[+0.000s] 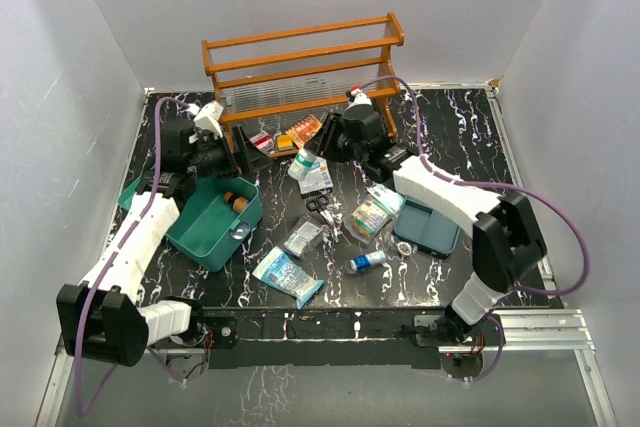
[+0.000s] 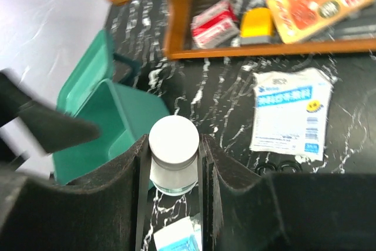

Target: Organize the medicine kit

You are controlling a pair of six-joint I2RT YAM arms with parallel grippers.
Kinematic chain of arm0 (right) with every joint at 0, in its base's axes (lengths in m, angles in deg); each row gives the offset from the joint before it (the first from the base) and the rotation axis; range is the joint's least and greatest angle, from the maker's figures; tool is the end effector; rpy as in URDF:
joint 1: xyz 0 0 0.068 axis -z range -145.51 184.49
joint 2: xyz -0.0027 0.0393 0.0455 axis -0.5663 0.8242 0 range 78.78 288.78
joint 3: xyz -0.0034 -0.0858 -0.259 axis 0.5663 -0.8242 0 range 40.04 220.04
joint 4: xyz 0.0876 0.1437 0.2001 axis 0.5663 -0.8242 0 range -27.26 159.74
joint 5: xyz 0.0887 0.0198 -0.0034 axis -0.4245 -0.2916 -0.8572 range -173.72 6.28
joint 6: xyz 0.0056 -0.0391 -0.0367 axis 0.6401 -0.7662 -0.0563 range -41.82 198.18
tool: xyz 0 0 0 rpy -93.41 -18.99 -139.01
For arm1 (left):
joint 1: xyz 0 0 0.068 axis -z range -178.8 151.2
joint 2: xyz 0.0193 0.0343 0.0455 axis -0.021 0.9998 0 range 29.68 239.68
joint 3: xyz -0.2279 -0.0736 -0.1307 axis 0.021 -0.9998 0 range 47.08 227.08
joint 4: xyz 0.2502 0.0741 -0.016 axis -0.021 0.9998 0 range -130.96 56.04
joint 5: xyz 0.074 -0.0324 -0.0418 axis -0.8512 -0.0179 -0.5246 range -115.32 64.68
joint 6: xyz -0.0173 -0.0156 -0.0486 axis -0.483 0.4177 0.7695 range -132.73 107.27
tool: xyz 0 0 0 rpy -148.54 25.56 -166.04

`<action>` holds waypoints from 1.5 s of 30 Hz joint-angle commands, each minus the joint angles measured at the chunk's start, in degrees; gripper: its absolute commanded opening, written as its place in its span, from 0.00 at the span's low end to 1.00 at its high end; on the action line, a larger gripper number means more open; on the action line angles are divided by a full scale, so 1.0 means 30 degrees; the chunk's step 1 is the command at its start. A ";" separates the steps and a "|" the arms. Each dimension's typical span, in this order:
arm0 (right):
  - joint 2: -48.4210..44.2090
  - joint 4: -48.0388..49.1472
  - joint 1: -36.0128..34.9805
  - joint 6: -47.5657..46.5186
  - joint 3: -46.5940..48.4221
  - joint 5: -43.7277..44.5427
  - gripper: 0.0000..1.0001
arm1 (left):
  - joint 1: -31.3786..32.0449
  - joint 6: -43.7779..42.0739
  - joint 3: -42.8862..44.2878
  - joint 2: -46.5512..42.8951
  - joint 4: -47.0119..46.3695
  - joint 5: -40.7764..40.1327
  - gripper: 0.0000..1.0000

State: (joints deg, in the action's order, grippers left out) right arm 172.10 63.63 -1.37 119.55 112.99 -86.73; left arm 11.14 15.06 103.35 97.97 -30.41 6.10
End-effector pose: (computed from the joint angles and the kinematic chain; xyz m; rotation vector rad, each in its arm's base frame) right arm 0.3101 0.2265 0.2992 0.0687 2.1521 0.8760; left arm 0.2636 -0.0650 0.3264 0.0604 2.0292 -0.9617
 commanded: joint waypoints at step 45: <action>0.0169 0.1677 0.0176 -0.2863 0.1902 -1.0756 0.22 | 0.2459 0.1232 -0.3286 0.1170 -0.7913 0.5218 0.35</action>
State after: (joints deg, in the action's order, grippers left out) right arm 173.65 62.65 -0.78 106.32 115.70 -118.77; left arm 18.00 20.63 93.80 104.63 -53.34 22.09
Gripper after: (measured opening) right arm 0.308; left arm 0.482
